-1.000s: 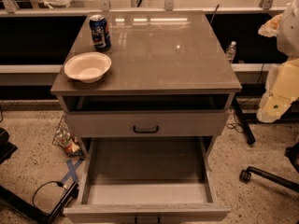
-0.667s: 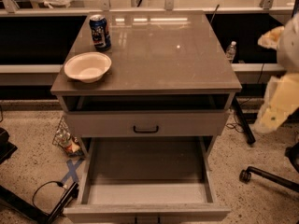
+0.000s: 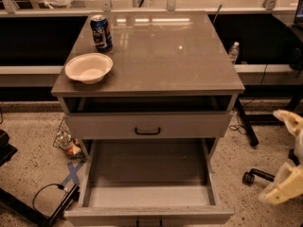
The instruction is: Close middle drawer
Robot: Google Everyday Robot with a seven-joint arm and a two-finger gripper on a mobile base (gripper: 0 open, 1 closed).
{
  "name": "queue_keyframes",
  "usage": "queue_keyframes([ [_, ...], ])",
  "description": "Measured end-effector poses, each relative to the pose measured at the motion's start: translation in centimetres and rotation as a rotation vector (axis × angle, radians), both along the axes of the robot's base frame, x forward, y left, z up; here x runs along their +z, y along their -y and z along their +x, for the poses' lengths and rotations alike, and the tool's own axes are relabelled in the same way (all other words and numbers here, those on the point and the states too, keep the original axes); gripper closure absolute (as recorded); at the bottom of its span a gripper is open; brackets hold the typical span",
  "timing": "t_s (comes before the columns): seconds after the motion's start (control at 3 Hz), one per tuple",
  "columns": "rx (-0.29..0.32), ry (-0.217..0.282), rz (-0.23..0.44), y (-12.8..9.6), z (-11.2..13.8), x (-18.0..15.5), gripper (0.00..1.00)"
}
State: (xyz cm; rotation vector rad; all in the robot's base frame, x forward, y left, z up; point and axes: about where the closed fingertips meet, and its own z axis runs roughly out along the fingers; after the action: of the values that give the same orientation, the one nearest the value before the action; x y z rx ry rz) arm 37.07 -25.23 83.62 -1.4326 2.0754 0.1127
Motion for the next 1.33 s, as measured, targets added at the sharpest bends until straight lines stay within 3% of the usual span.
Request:
queue_keyframes([
  [0.33,-0.032,0.012,0.059,1.9,-1.5,-6.1,0.18],
  [0.67,-0.061,-0.008,0.085,2.9,-2.9,-10.3,0.41],
  [1.0,-0.099,-0.041,0.099,3.7,-4.1,-12.9,0.65],
  [1.33,-0.098,-0.043,0.099,3.6,-4.2,-13.0,0.88],
])
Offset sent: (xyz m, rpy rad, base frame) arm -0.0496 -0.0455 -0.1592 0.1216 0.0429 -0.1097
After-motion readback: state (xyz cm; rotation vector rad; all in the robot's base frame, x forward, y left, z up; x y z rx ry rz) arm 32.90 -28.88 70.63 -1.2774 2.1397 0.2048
